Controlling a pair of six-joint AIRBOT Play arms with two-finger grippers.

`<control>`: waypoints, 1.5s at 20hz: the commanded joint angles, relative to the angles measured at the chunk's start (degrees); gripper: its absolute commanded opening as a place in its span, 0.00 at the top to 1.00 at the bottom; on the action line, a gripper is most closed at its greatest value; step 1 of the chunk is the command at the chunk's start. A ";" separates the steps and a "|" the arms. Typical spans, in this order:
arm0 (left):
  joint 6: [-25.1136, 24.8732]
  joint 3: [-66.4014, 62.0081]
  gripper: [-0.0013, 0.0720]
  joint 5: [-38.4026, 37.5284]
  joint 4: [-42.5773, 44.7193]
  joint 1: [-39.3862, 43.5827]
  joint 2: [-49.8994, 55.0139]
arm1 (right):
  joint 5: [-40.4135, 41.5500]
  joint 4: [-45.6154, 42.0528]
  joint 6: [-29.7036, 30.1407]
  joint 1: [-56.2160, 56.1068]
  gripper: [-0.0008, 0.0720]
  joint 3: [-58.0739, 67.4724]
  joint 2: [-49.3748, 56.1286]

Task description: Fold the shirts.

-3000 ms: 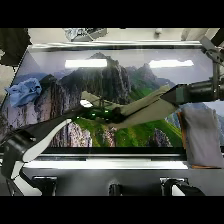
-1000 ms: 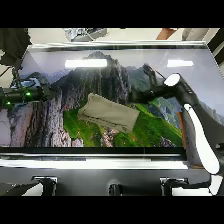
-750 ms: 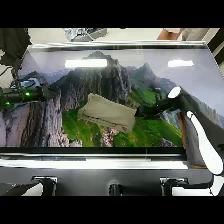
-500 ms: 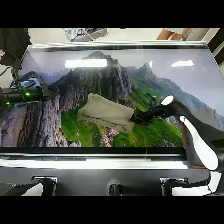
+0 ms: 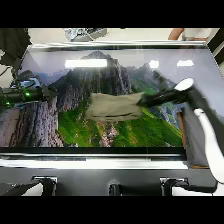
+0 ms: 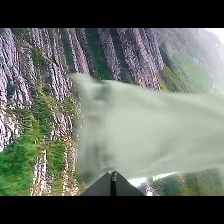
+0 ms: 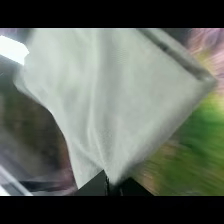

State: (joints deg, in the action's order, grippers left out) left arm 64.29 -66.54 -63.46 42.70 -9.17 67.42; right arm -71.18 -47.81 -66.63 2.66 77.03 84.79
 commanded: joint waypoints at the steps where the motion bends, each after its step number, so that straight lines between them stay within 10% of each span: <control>1: 0.00 0.02 0.94 0.00 0.02 -0.07 0.00 | -11.65 -8.48 -3.32 11.37 0.94 9.77 -6.75; 7: 0.17 0.02 0.94 -0.15 0.02 -0.04 0.00 | -21.81 -8.28 -3.23 32.70 0.94 17.05 -10.73; 18: 0.13 0.02 0.94 -0.22 0.02 -0.04 0.00 | -14.21 2.91 -5.84 49.37 0.94 22.14 -11.21; 24: 0.13 0.02 0.94 -0.22 0.00 -0.04 0.00 | -34.84 -17.73 -2.21 54.88 0.94 22.21 -11.45; 30: -0.02 0.02 0.94 -0.20 0.00 -0.02 0.00 | -34.95 -34.60 -1.42 54.93 0.94 5.07 -17.75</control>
State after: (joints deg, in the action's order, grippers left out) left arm 64.36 -66.54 -63.68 42.70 -9.17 67.42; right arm -103.42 -73.93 -69.30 57.25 91.22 69.71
